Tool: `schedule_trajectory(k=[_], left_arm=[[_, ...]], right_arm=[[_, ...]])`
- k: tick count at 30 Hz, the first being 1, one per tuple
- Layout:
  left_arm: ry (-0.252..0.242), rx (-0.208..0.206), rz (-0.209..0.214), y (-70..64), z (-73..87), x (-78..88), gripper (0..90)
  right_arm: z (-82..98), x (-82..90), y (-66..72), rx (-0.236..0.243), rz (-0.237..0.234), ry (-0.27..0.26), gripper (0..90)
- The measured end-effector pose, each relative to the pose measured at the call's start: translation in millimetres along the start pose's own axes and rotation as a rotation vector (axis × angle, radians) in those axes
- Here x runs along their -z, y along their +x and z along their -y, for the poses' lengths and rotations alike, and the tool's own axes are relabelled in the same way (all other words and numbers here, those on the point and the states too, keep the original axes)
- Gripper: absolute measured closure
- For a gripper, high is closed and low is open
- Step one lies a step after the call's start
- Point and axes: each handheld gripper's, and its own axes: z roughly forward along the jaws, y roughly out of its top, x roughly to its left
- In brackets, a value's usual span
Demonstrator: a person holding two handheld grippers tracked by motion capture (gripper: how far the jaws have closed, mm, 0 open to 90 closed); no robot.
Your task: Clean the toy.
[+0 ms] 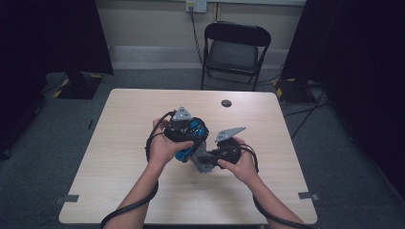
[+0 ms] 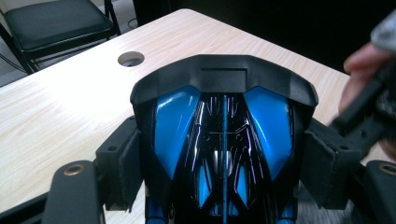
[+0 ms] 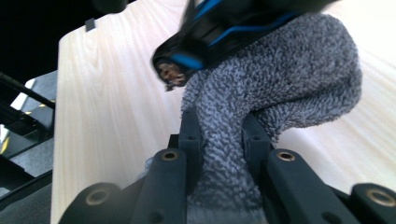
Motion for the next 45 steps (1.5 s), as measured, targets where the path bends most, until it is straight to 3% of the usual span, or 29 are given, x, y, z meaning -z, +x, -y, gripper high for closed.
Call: schedule_trajectory(k=[10, 16, 22, 25, 30, 34, 45], left_arm=[[-0.016, 0.011, -0.022, 2.9, -6.9, 3.0, 25.6], [-0.031, 0.027, -0.033, 4.8, -7.9, 3.6, 25.6], [-0.054, 0.042, -0.037, 8.2, -9.9, 6.5, 25.6], [-0.053, 0.036, -0.041, 9.0, -9.7, 11.3, 25.6], [-0.035, 0.024, -0.051, 12.7, -0.2, 22.8, 25.6], [-0.02, 0.024, -0.05, 13.2, 7.3, 25.2, 25.6], [0.011, -0.004, -0.046, 5.3, 23.6, 25.0, 25.5]], right_arm=[[9.2, -25.8, 19.0, 0.016, -0.066, 0.026, 75.9], [10.3, -30.5, 23.7, 0.028, -0.076, 0.04, 75.9], [13.0, -35.9, 30.3, 0.058, -0.09, 0.087, 75.8], [16.2, -34.3, 25.7, 0.058, -0.069, 0.106, 75.8], [19.3, -13.0, -0.1, 0.01, 0.035, 0.109, 75.8], [13.2, 5.0, -16.2, -0.038, 0.121, 0.071, 75.8], [-15.5, 26.4, -24.5, -0.032, 0.188, 0.024, 75.8]])
